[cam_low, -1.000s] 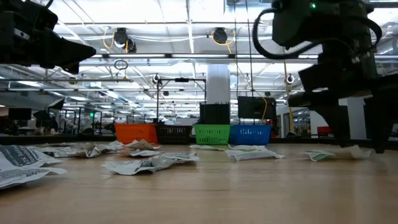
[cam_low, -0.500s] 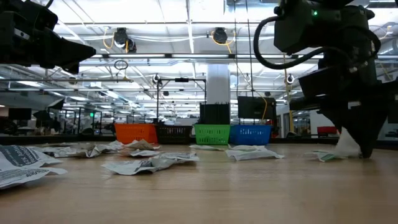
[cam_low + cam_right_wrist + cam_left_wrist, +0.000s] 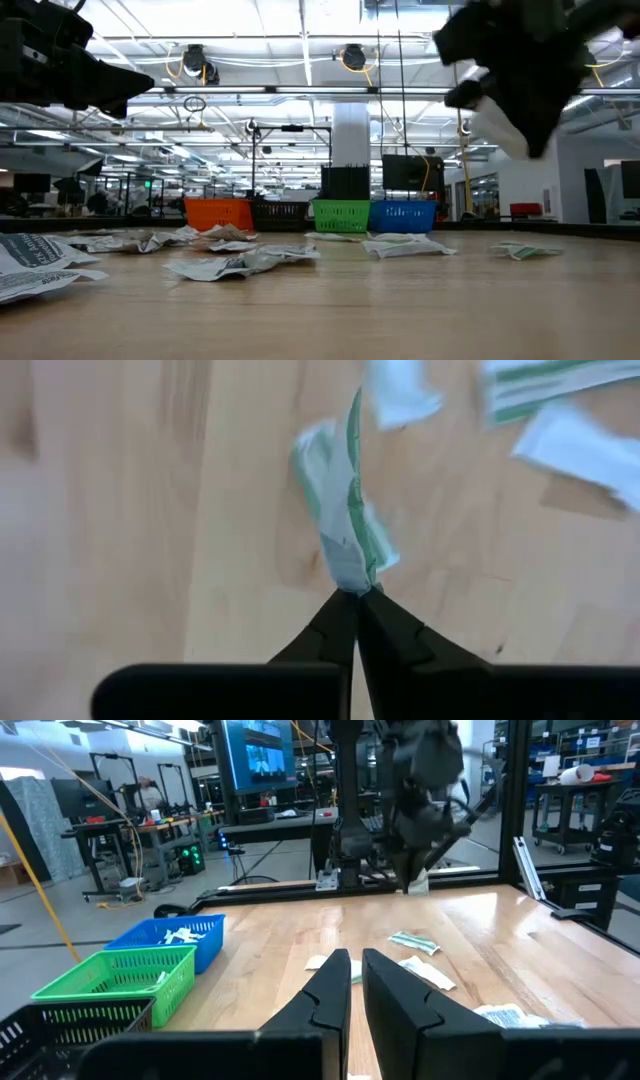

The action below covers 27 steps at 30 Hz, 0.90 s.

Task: Pick & Place First Aid Supplies
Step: Put the green bandage into the green bin

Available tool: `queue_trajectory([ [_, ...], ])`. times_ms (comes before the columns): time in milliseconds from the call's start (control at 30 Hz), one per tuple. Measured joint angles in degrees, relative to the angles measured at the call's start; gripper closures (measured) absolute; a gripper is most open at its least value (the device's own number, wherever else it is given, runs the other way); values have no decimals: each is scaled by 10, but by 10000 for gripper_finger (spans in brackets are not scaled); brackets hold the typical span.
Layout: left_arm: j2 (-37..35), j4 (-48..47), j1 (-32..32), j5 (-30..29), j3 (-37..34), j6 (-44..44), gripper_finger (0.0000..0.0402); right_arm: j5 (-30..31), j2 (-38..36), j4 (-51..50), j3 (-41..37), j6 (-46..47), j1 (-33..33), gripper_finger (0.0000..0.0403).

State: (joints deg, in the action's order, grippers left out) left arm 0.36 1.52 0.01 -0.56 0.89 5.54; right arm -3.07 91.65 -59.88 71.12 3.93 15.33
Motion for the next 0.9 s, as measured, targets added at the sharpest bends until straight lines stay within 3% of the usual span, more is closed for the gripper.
queue_trajectory([
  [233,0,0,0,0,0,0,364,0,-1,-2,56,201,-36,400],
  [467,0,0,0,0,0,0,364,0,-1,-11,62,440,-73,401],
  [633,0,0,0,0,0,0,364,-2,-1,-7,62,464,-106,402],
  [900,0,0,0,0,0,0,364,-17,15,1,62,429,-222,402],
])
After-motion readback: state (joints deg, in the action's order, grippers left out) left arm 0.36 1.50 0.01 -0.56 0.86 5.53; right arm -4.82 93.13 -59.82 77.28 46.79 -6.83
